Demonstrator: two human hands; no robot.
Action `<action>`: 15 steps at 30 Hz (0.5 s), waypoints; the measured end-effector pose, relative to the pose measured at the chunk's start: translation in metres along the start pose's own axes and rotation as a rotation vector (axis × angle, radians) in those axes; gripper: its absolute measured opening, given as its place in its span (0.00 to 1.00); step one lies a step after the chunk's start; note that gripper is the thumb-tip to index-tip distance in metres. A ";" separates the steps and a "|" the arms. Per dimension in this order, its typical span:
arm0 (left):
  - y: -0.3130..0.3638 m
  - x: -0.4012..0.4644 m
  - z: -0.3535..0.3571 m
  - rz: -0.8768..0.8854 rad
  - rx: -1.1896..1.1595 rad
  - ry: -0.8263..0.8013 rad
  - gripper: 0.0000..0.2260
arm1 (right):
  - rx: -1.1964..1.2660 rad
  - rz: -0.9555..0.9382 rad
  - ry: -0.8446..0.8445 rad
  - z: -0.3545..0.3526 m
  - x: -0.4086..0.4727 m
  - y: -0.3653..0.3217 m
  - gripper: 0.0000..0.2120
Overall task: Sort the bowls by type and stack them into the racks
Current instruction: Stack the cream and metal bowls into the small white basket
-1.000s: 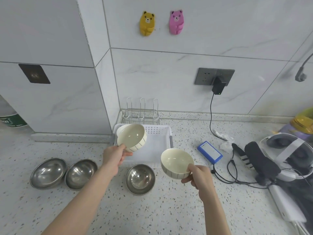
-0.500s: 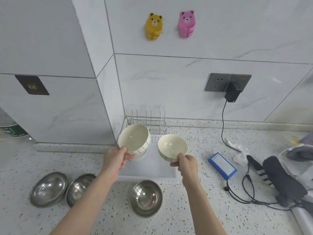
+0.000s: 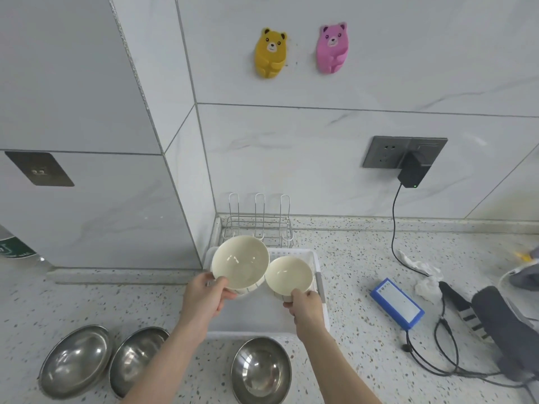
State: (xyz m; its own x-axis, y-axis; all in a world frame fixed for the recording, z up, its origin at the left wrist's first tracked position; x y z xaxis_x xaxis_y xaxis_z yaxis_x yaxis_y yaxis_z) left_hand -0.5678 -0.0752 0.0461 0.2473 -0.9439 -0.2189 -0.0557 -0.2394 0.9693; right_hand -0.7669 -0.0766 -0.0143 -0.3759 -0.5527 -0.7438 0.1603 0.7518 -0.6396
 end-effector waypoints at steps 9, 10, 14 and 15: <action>-0.006 0.004 0.000 -0.035 0.021 -0.010 0.06 | 0.150 0.124 -0.009 0.008 0.009 -0.002 0.16; -0.007 0.004 0.001 -0.038 0.023 -0.015 0.07 | 0.157 0.128 -0.013 0.009 0.009 -0.001 0.16; -0.011 0.005 0.007 -0.051 0.038 -0.042 0.07 | 0.159 0.183 -0.056 0.007 0.004 -0.005 0.12; -0.012 0.006 0.009 -0.055 0.050 -0.048 0.07 | 0.127 0.207 -0.073 0.004 0.002 -0.006 0.11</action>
State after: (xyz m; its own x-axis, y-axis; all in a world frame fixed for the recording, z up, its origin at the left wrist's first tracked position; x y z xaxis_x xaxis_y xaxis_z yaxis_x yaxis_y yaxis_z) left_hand -0.5748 -0.0801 0.0322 0.2048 -0.9384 -0.2783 -0.0920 -0.3015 0.9490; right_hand -0.7647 -0.0839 -0.0123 -0.2566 -0.4193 -0.8708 0.3423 0.8031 -0.4876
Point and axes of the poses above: each hand's wrist, its own x-axis towards the middle knuckle, its own z-axis out of the palm, y = z × x, the point moved 1 cm from there along x, towards the middle knuckle, and after that the axes turned 10 degrees about z, right-handed, at the moved point
